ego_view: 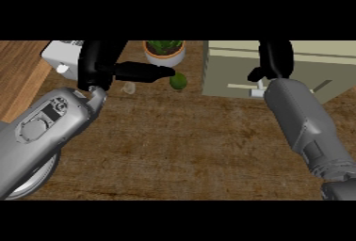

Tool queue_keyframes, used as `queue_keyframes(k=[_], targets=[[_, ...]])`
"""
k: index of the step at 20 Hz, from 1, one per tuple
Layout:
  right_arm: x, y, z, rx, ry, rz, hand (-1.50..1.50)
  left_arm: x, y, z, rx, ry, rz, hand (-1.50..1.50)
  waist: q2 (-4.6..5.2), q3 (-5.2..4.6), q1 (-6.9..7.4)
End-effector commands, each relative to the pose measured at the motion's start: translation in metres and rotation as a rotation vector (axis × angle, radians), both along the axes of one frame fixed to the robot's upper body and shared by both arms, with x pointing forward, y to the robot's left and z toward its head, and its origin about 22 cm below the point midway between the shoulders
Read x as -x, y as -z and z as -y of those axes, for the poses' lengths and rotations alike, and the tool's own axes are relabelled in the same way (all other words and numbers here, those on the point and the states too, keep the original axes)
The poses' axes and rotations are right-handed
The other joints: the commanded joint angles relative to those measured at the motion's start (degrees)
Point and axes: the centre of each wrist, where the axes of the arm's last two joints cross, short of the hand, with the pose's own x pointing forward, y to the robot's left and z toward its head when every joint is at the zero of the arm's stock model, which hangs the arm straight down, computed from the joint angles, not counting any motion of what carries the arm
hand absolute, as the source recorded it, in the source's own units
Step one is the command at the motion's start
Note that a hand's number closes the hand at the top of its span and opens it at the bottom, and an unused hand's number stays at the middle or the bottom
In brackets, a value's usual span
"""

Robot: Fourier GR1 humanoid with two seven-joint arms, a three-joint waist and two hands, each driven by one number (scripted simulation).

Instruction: Pick up the can, place it into the drawer and close the drawer

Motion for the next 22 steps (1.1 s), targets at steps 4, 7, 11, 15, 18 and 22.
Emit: queue_keyframes(k=[4, 7, 11, 15, 18, 22], targets=[[-0.014, -0.031, -0.013, -0.052, -0.068, 0.011, -1.50, 0.006, 0.013, -0.012, -0.002, -0.014, 0.002, -1.50, 0.71, 0.15, 0.90], [-0.010, -0.020, -0.033, -0.183, -0.103, 0.063, -1.50, 0.005, 0.010, -0.015, 0.005, -0.007, 0.011, -1.50, 0.84, 0.24, 0.72], [-0.016, -0.038, -0.039, -0.335, -0.164, 0.070, -1.50, 0.014, 0.022, -0.005, 0.002, 0.000, 0.002, -1.50, 0.58, 0.34, 0.79], [-0.018, -0.042, -0.044, -0.460, -0.213, 0.079, -1.50, 0.015, 0.023, -0.022, -0.014, -0.015, -0.002, -1.50, 0.02, 0.26, 0.42], [-0.022, -0.057, -0.045, -0.576, -0.250, 0.096, -1.50, 0.013, 0.023, -0.030, 0.003, -0.027, -0.012, -1.50, -0.01, 0.19, -0.35], [-0.017, -0.042, -0.063, -0.796, -0.300, 0.057, -1.50, 0.019, 0.034, -0.031, 0.007, -0.047, -0.016, -1.50, -0.60, 0.16, -1.78]])
